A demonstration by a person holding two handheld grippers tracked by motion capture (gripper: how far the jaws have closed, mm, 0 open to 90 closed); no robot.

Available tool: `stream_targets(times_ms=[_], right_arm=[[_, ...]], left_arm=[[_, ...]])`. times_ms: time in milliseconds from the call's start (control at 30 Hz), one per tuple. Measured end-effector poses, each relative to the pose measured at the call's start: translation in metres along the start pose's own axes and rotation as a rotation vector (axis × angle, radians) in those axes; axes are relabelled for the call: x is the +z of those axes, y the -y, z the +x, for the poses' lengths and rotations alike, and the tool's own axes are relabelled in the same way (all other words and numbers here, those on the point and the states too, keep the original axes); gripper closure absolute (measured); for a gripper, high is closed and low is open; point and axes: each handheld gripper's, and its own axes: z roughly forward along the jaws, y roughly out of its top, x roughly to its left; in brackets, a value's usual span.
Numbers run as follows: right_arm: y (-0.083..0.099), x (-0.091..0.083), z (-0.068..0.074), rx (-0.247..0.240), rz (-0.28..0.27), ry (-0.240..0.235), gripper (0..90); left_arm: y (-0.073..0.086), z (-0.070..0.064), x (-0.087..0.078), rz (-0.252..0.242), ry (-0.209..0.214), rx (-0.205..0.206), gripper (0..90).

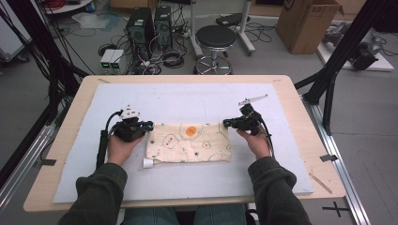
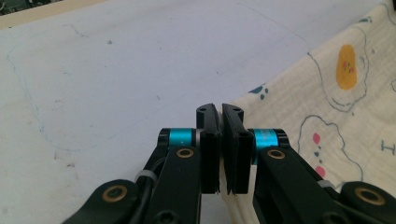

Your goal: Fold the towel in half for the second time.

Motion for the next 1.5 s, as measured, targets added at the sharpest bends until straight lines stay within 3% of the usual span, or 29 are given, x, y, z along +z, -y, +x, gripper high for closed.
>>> stream_targets(times_ms=[167,400,567,700,933,1233,1500], right_arm=[[0.005,-0.002,0.001,0.008,0.017,-0.009,85.3],[0.01,-0.006,0.007,-0.004,-0.007,-0.021,85.3],[0.012,-0.012,0.014,-0.031,-0.029,-0.048,85.3],[0.016,-0.015,0.02,-0.049,-0.014,-0.063,85.3],[0.023,-0.022,0.03,-0.073,-0.018,-0.07,85.2],[0.043,-0.024,0.035,-0.069,-0.006,-0.082,85.1],[0.054,-0.027,0.043,-0.103,-0.006,-0.085,84.8]], left_arm=[[0.007,-0.008,-0.005,-0.02,0.002,0.021,85.4],[0.012,-0.013,-0.015,-0.039,0.017,0.042,85.4],[0.018,-0.016,-0.023,-0.052,0.029,0.051,85.3],[0.023,-0.02,-0.028,-0.05,0.038,0.069,85.2],[0.025,-0.03,-0.036,-0.038,0.049,0.128,84.8],[0.028,-0.043,-0.042,-0.006,0.058,0.204,84.7],[0.048,-0.049,-0.044,0.003,0.069,0.185,84.4]])
